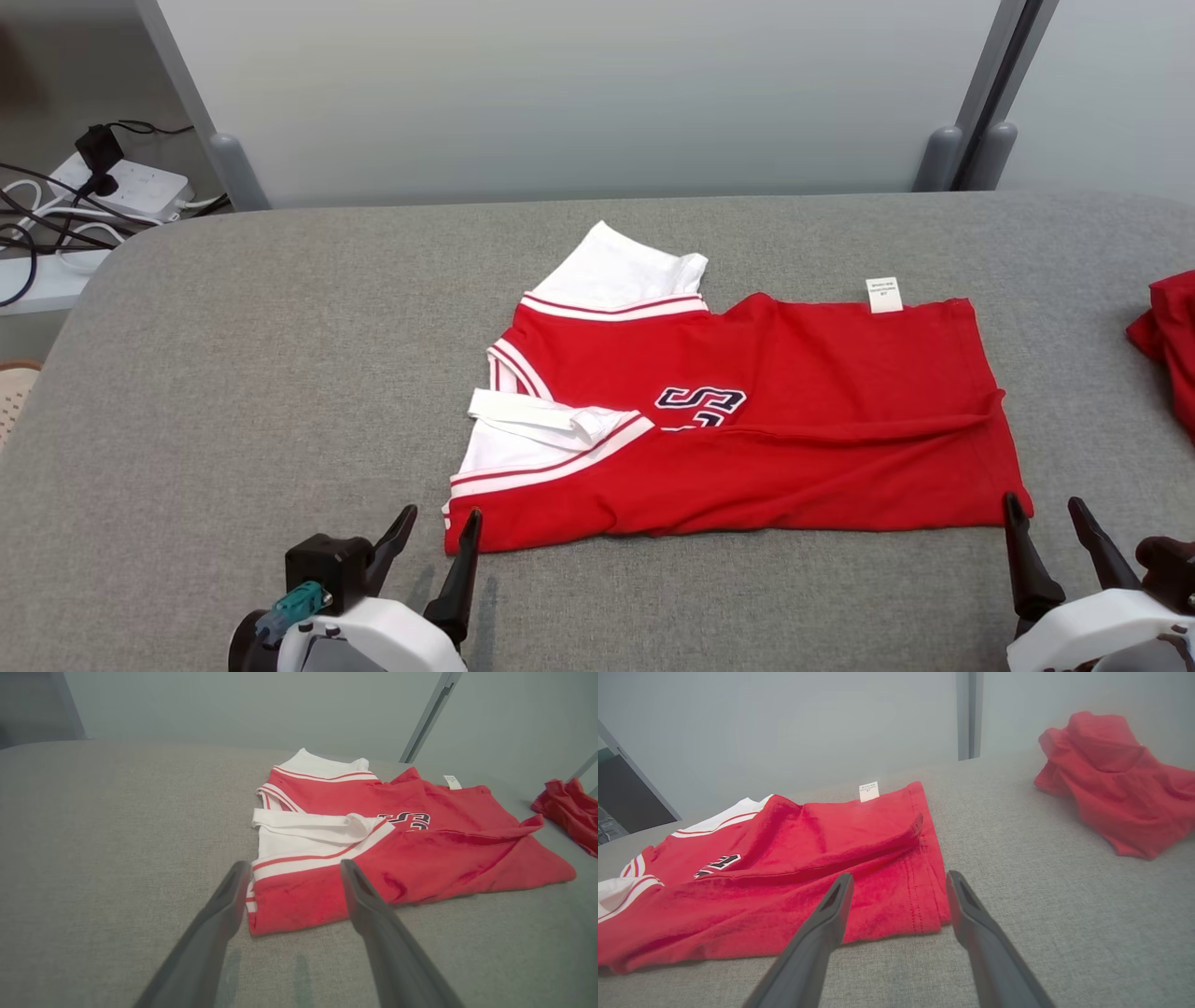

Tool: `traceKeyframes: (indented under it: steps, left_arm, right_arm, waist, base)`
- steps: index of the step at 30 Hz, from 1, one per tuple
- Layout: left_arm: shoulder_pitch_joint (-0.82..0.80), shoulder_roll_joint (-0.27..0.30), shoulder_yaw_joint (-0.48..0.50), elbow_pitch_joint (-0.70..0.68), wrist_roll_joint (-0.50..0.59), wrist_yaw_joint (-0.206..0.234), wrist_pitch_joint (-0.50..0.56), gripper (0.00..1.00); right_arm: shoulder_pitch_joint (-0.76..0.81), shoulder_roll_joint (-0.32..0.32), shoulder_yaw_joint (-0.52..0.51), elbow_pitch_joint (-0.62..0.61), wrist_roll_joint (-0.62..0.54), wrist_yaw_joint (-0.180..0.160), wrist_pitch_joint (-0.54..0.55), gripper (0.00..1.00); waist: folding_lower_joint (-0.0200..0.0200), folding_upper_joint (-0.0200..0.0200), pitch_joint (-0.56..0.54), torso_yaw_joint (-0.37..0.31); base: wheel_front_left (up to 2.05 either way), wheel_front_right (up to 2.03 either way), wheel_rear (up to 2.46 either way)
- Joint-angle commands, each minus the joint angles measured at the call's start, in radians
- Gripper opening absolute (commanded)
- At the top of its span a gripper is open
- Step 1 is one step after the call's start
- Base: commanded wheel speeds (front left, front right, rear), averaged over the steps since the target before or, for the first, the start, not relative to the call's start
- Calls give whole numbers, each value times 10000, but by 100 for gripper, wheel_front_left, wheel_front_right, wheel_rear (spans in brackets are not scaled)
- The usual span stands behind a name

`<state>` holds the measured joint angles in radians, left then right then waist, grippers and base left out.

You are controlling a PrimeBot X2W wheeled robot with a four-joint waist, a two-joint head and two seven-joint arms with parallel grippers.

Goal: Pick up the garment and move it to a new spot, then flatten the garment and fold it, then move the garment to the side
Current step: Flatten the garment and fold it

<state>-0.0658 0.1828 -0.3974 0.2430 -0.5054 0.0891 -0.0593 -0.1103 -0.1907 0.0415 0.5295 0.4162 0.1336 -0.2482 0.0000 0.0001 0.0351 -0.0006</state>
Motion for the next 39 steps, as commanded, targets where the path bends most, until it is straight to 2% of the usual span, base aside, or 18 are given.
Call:
traceKeyframes:
  steps: [1,9,26,27,29,39]
  left_arm:
    - [-253,191,341,-281,-149,74,27,100]
    - [-671,62,340,574,-462,21,463,100]
    - [-2197,-267,220,3168,-805,-576,563,100]
    - [-2261,-270,195,3264,-805,-618,567,51]
    - [-2376,-290,157,3424,-841,-730,579,0]
    - [-2825,-316,-56,3825,-846,-1041,589,0]
  right_arm:
    - [-42,-116,184,-316,-112,-29,-133,100]
    - [-230,-93,208,-481,-124,-29,-65,100]
    - [-606,-134,109,-448,18,-29,109,100]
    - [-648,-115,107,-387,52,-29,142,100]
    - [-758,-79,97,-212,139,-29,220,100]
    - [-1903,-59,376,1509,986,-29,568,100]
  waist:
    - [0,-1,49,-13]
    - [0,-1,499,-129]
    - [0,-1,1067,-389]
    - [0,-1,1097,-389]
    - [0,-1,1153,-386]
    - [0,-1,1394,-193]
  base:
    - [0,0,0]
    - [0,0,0]
    - [0,0,0]
    - [0,0,0]
    - [0,0,0]
    - [0,0,0]
